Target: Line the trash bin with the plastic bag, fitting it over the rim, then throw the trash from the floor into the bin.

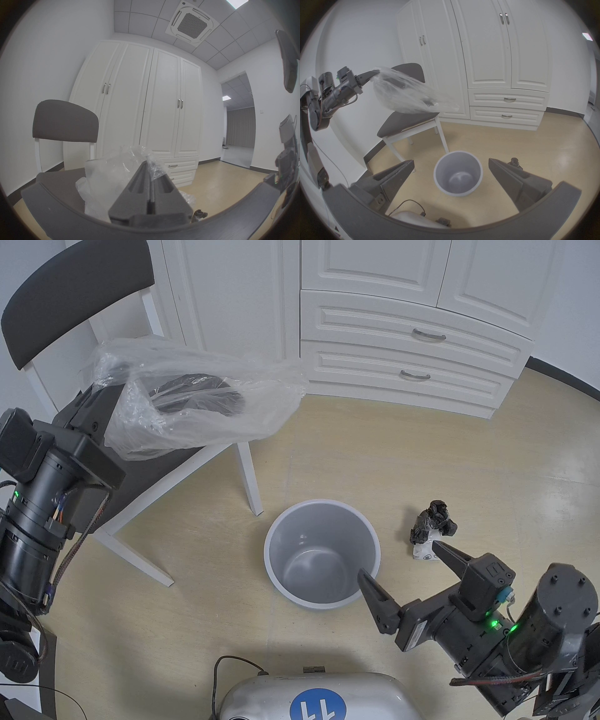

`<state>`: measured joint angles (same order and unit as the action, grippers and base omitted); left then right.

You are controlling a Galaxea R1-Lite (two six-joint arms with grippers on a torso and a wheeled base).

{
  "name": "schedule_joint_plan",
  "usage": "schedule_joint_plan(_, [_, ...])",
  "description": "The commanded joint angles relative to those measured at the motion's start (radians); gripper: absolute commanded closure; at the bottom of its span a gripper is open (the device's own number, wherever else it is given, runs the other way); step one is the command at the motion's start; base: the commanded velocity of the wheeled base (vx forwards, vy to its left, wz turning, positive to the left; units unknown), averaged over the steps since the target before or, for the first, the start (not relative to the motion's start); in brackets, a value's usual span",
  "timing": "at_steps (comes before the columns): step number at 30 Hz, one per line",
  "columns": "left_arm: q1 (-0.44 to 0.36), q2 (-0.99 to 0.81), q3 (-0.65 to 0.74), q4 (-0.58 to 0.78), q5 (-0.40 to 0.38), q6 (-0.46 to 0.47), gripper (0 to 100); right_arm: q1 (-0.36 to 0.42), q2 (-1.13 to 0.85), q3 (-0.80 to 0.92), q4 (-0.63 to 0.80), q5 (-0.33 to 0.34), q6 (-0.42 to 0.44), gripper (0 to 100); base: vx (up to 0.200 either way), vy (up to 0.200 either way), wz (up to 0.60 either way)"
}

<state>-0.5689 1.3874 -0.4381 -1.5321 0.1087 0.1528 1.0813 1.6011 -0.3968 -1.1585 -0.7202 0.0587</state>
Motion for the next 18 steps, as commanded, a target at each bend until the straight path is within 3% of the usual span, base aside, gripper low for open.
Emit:
schedule_joint_plan(1, [-0.040,-0.004,0.022,0.000,0.000,0.004,100,-0.052,0.096,-0.004,-0.063,0.005,-0.002,0,0.000,0.000,0.00])
schedule_joint_plan(9, [-0.118,-0.004,0.033,0.000,0.005,0.002,100,-0.139,0.218,-0.050,-0.196,0.012,-0.002,0,0.000,0.000,0.00])
schedule_joint_plan(18, [-0.184,-0.018,0.050,-0.002,0.006,0.011,100,-0.239,0.261,-0.108,-0.210,0.013,0.000,0,0.000,0.000,0.00])
